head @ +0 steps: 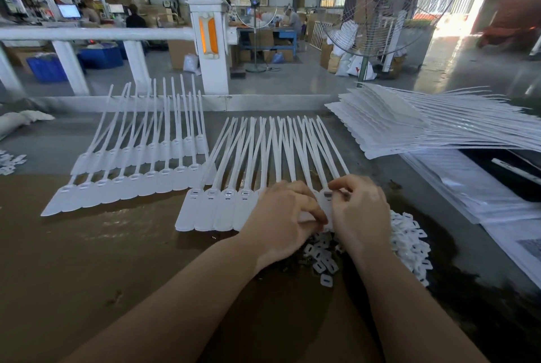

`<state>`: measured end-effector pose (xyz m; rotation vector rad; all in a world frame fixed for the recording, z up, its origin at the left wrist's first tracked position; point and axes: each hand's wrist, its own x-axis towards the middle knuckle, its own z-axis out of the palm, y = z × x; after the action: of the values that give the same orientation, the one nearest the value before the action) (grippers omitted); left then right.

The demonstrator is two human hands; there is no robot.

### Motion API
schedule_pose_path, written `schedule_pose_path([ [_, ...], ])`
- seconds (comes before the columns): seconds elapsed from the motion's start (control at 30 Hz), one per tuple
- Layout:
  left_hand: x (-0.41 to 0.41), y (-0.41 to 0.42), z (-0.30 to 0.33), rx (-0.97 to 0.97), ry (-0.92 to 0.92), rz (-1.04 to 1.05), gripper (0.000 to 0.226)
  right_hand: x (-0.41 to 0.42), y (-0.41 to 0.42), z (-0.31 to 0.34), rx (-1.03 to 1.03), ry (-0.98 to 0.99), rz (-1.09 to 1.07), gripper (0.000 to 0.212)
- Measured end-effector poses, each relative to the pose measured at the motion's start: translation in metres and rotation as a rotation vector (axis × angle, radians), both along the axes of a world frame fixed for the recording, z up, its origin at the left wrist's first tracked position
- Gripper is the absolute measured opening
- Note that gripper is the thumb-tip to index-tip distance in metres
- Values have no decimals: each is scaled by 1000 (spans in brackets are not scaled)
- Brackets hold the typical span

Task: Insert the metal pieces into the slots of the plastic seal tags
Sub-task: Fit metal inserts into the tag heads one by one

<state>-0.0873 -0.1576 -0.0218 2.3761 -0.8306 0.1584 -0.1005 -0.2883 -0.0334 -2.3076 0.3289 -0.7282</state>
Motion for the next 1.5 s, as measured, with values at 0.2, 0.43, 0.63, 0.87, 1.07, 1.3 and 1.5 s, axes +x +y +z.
schedule_pose_path([
  [0.2, -14, 0, 8, 207, 159, -254, 15, 0, -1, 2, 82, -49, -10, 18],
  [0.43, -14, 0, 6, 270, 112, -259, 13, 1, -1, 1, 94, -57, 0, 18],
  [0.63, -5, -2, 7, -28, 151, -136, 11, 2, -2, 0, 125, -70, -2, 17],
  [0.87, 21, -16, 6, -122, 150, 154, 16, 2, -3, 0, 141, -110, -16, 18],
  [1.07, 35, -32, 6, -53, 166, 231, 20, 5, -5, -1, 140, -101, -26, 16],
  [1.3, 33, -40, 9, -2, 124, 236, 21, 5, -7, -1, 137, -82, -30, 15],
  [1.5, 27, -42, 12, 78, 107, 210, 22, 4, -7, -1, 136, -77, -31, 14],
])
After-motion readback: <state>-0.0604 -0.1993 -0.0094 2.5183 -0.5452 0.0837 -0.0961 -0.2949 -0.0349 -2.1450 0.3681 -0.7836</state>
